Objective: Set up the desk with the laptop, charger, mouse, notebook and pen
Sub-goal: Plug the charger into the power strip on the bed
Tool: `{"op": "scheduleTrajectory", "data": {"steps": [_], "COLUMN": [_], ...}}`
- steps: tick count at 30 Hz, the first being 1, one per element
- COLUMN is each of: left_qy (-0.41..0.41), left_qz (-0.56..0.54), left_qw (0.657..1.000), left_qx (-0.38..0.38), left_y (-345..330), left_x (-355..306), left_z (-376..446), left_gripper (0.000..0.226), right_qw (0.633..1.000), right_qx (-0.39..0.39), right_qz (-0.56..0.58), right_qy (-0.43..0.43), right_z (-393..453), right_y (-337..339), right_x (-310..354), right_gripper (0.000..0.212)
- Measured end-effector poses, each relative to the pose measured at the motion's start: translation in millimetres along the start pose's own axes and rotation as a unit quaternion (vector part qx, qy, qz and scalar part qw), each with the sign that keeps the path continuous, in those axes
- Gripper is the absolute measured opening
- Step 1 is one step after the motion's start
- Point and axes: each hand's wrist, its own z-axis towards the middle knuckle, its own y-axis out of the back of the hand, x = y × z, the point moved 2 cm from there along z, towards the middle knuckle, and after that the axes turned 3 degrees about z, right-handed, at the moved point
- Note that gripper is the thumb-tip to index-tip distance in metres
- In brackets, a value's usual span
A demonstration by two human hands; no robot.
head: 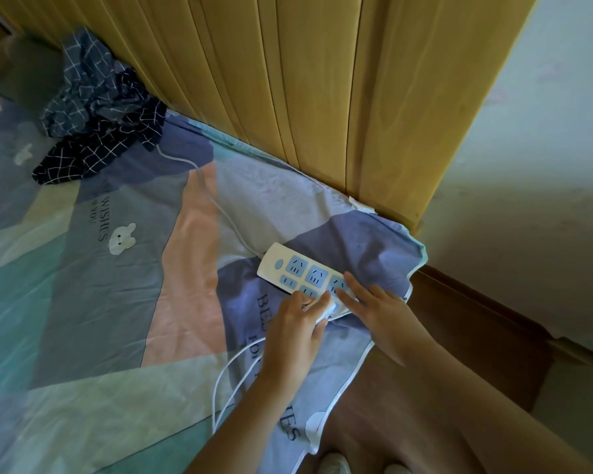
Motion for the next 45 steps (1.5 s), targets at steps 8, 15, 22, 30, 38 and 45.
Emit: {"op": "scheduleTrajectory", "data": {"steps": [8, 15, 22, 30, 38, 45], "left_qy": [-0.068, -0.074, -0.015, 0.063, 0.114, 0.146], "left_qz": [0.245, 0.235, 0.263, 0.189, 0.072, -0.093], "left_qw": [0.966, 0.968, 0.951, 0.959, 0.977, 0.971], "left_qx": [-0.047, 0.039, 0.161, 0.203, 0.166, 0.166], "left_y": [-11, -25, -20, -13, -12, -12], "left_x": [-11, -27, -43, -49, -32, -10], "left_z": [1, 8, 22, 34, 28, 12], "left_gripper": [0.047, 0.036, 0.032, 0.042, 0.046, 0.072], "right_qw": [0.999, 0.996, 0.997, 0.994, 0.997, 0.996], "right_qx": [-0.043, -0.052, -0.019, -0.043, -0.037, -0.042], "right_qz": [-0.005, 0.010, 0.042, 0.062, 0.050, 0.072], "right_qy": [0.030, 0.072, 0.064, 0.075, 0.053, 0.041], "right_z": [0, -10, -11, -6, -9, -9], "right_y": [-25, -28, -35, -22, -30, -33], "right_x": [-11, -18, -19, -16, -14, -16], "right_gripper": [0.047, 0.047, 0.072, 0.065, 0.068, 0.065]}}
